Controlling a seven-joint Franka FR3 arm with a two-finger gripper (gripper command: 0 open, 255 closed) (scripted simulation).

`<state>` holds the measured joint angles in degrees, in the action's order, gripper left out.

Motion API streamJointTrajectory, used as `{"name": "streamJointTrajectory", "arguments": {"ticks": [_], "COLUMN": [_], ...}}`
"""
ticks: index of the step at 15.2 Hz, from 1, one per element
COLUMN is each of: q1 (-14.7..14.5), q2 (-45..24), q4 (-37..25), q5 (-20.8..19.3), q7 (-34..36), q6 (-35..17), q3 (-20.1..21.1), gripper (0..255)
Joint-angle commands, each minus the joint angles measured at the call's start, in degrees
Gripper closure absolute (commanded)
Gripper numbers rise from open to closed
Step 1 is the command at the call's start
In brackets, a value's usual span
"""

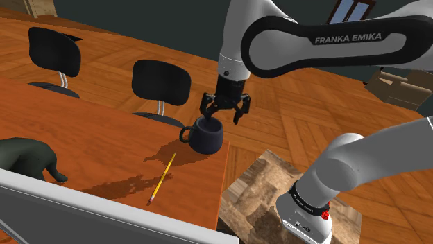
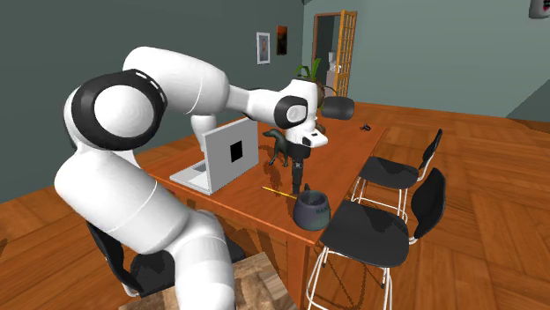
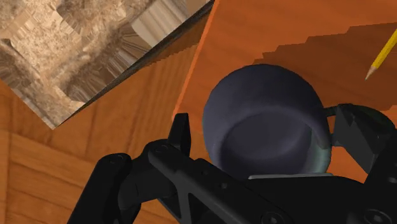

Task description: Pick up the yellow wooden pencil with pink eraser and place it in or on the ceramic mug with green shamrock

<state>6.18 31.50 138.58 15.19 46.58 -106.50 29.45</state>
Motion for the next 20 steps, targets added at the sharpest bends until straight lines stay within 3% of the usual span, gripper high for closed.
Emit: {"name": "streamJointTrajectory", "arguments": {"ticks": [1,7,12,20], "q1": [1.02,5.41,7.65,6.74], "q2": [-3.53,-17.31,-31.26,-35.66], "q4": [-0.74,-5.83,-11.64,-8.91], "q5": [1.08,-0.58,-8.27,-11.81], "q7": [5.80,23.25,39.68,42.33], "q6": [-2.97,-11.74,-18.16,-24.19], "q3": [3.05,11.78,16.48,16.44], "gripper": [0,0,0,0]}}
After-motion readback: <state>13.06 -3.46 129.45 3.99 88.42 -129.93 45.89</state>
